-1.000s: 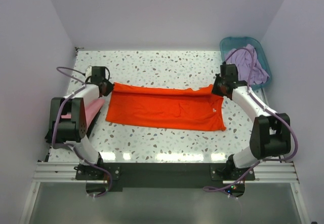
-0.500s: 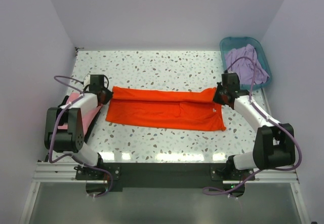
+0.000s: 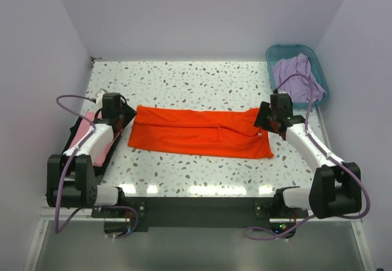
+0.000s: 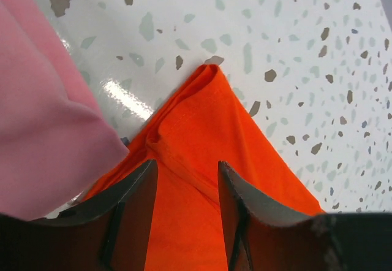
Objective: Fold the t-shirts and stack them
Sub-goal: Fold the tshirt
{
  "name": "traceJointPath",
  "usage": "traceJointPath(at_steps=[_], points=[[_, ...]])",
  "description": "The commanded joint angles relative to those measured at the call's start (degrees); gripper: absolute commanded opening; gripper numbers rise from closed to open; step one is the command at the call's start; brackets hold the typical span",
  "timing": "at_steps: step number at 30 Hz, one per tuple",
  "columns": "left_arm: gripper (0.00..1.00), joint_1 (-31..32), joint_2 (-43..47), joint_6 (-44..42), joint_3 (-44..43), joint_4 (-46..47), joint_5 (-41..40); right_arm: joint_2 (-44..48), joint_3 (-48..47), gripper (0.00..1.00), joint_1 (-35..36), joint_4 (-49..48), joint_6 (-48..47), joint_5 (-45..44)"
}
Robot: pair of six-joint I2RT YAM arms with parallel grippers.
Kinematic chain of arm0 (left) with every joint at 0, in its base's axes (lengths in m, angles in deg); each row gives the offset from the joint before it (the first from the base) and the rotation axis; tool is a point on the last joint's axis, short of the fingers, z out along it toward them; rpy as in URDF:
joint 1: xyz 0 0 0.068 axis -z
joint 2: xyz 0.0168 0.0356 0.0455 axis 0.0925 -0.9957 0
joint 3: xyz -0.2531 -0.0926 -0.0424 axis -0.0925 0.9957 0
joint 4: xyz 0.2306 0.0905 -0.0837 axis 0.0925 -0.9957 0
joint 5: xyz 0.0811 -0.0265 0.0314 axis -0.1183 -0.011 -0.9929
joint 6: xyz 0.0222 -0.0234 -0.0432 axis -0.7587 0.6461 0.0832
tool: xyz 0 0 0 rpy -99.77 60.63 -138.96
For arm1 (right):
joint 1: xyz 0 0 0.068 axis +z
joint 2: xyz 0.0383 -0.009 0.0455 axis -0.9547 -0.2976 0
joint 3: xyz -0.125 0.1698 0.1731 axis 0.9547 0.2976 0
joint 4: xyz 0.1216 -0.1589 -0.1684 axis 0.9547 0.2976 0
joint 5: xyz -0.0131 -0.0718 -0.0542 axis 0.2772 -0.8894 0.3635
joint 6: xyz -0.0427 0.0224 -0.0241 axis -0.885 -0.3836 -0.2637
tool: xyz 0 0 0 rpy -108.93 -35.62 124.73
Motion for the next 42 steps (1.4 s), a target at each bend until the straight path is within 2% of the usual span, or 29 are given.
traceJointPath(at_steps=[1,5,7,10,18,26,34,37,40,42], points=[[0.49,0.4,1.25,-2.61,-1.72,2.47,1.57,-1.22,-5.46,0.56,1.68,-1.32,-1.37,-1.29],[0.47,6.2,-2.62,-4.63,-7.78,0.1,-0.35,-9.13,-11.54,0.54,4.84,-1.76,-2.25,-4.36],[0.45,8.75,-4.72,-4.9,-9.02,-0.16,-0.45,-13.96,-14.96,0.47,5.02,-1.67,-2.34,-5.77],[0.41,11.47,-7.97,-6.73,-10.68,2.56,1.91,-18.62,-18.13,0.47,5.19,-1.14,-2.34,-7.87],[0.4,20.43,-18.62,-11.05,-18.51,3.53,6.32,-24.78,-21.65,0.47,9.41,-4.57,-3.04,-6.47],[0.39,23.7,-20.29,-10.7,-17.82,3.97,5.88,-31.2,-27.63,0.47,14.68,-3.96,-2.78,-9.19],[0.38,24.14,-19.06,-11.05,-16.76,3.53,5.18,-35.69,-30.36,0.46,16.09,-2.64,-0.58,-14.99],[0.38,24.14,-18.8,-11.23,-16.76,3.27,5.0,-36.48,-30.54,0.42,16.36,-2.55,0.21,-15.35],[0.37,24.14,-18.62,-11.4,-16.76,2.92,4.74,-36.31,-29.92,0.32,16.8,-2.46,0.91,-15.88],[0.37,24.14,-18.53,-11.4,-16.67,2.83,4.74,-35.87,-29.05,0.21,16.88,-2.38,1.44,-16.32]])
